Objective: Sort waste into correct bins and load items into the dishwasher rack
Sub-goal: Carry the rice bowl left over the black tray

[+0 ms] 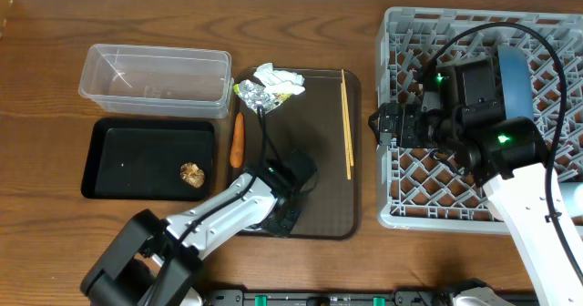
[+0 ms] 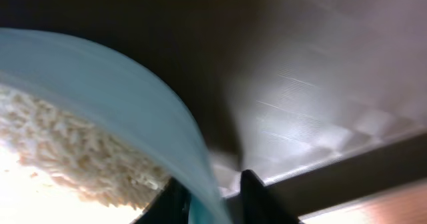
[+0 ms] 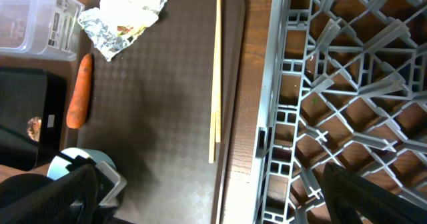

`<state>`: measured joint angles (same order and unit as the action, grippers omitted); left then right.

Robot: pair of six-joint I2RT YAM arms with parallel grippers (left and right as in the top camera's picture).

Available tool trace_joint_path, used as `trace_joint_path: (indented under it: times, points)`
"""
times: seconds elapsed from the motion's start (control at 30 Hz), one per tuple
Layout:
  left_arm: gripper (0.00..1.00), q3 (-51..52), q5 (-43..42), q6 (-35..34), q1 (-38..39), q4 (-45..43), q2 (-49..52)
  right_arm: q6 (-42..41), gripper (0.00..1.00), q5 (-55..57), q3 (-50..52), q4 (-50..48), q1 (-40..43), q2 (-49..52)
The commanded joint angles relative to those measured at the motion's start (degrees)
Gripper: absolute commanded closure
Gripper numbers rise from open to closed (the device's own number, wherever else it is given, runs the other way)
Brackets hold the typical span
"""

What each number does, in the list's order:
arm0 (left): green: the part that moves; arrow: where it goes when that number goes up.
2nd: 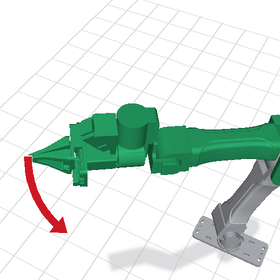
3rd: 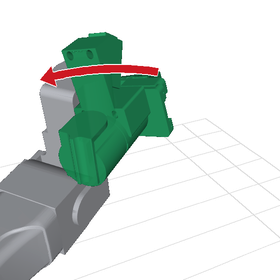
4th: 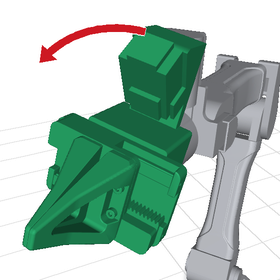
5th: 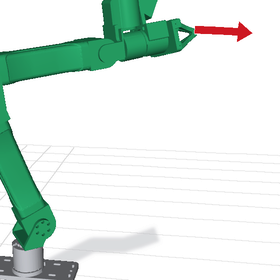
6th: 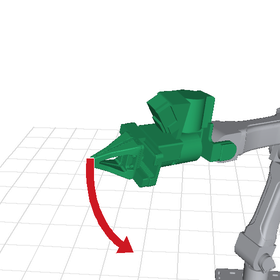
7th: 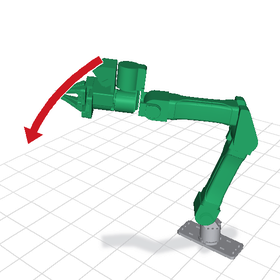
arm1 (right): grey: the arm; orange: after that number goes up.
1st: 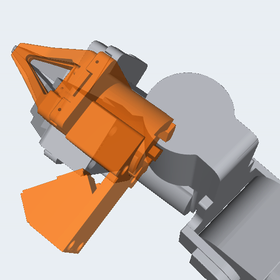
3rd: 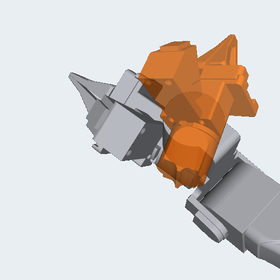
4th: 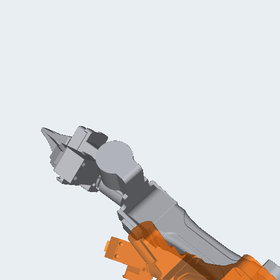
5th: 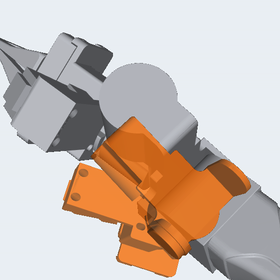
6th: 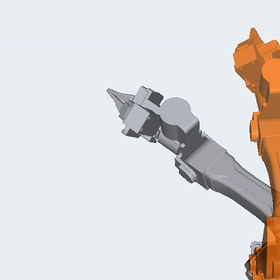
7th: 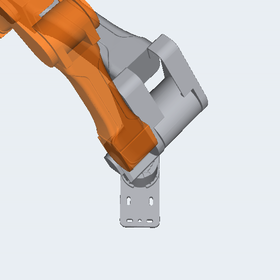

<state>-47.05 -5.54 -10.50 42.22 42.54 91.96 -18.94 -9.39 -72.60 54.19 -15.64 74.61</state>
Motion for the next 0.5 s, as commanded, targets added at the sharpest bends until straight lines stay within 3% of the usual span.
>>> trace_joint_path:
  times: [0.0,0.07,0.47]
  points:
    - [0.87,0.7,2.4,0.2,0.1,-0.5,0.8,-0.8,0.01,0.2,-0.5,0.0,0.2,-0.5]
    - [0.94,0.7,2.4,0.2,0.1,-0.7,0.8,-0.8,0.01,0.2,-0.5,0.1,0.2,-0.5]
    - [0.94,-5.9,2.1,0.2,0.1,8.0,-6.4,-0.8,0.01,0.2,-0.5,0.0,0.2,-0.5]
